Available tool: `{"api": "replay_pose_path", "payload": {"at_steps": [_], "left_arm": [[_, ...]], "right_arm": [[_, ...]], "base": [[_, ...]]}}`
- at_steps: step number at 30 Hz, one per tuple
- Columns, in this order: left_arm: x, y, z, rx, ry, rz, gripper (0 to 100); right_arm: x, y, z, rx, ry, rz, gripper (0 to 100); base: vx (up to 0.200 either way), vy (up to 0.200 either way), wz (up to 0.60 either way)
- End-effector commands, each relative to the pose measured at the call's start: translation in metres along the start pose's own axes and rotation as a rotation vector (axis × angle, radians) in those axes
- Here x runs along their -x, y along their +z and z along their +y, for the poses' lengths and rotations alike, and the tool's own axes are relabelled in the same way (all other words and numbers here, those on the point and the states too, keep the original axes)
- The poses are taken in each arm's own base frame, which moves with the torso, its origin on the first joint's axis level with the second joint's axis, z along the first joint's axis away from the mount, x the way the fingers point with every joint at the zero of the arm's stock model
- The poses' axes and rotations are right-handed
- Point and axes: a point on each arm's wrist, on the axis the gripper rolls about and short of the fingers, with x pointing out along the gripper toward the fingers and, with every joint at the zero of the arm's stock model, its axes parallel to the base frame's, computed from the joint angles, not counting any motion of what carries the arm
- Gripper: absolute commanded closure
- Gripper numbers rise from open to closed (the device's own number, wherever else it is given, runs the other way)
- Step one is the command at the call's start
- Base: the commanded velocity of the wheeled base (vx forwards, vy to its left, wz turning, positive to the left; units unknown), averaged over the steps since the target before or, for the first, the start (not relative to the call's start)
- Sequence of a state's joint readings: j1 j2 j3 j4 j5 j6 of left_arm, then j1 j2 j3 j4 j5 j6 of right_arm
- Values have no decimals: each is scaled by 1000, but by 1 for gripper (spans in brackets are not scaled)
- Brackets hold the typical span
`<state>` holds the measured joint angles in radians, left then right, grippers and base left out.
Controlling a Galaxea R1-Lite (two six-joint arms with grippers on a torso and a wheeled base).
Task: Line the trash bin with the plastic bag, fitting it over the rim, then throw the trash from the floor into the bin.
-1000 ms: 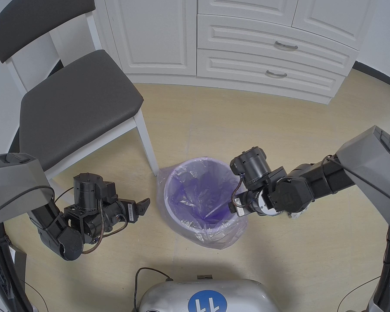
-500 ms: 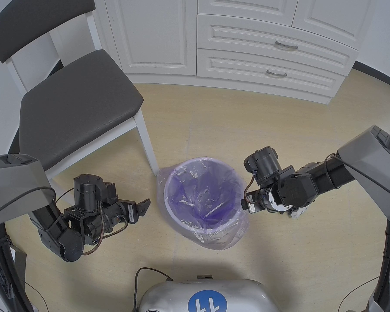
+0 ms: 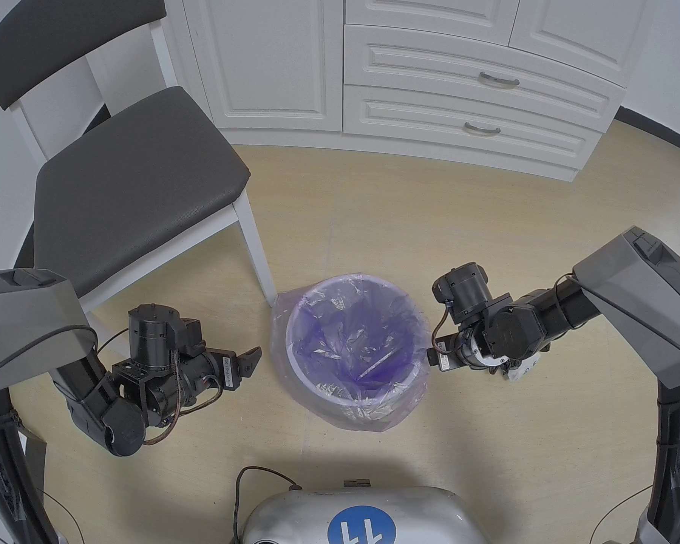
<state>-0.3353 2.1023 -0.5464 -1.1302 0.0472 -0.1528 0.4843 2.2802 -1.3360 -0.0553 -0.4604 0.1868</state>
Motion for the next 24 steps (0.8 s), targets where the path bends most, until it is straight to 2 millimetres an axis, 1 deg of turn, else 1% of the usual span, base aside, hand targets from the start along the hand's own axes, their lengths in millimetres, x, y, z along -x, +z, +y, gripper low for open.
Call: {"api": "replay_pose_path", "payload": {"at_steps": [1, 4, 5, 8, 10, 16, 21, 22, 24], "left_arm": [[0, -1, 0, 0, 0, 2, 0], [-1, -2, 0, 0, 1, 7, 0], [-3, -3, 0, 0, 1, 10, 0], [-4, -4, 0, 0, 1, 7, 0], [-6, -6, 0, 0, 0, 2, 0], [-10, -10, 1, 0, 2, 13, 0], [-18, -17, 2, 2, 7, 26, 0], [-22, -19, 2, 4, 8, 23, 0], [-30, -23, 4, 8, 17, 15, 0]], "right_arm": [[-14, -6, 5, -3, 0, 2, 0], [-20, -8, 7, -19, 4, -10, 0], [-25, -11, 9, -35, 10, -9, 0], [-27, -14, 10, -44, 19, 0, 0], [-33, -20, 8, -68, 35, 26, 0], [-42, -29, -1, -91, 30, 66, 0], [-41, -39, -9, -86, 16, 101, 0], [-38, -41, -11, -84, 14, 103, 0], [-29, -41, -15, -96, 22, 73, 0]], "base": [[0, 0, 0], [0, 0, 0], [0, 0, 0], [0, 0, 0], [0, 0, 0], [0, 0, 0], [0, 0, 0], [0, 0, 0], [0, 0, 0]]}}
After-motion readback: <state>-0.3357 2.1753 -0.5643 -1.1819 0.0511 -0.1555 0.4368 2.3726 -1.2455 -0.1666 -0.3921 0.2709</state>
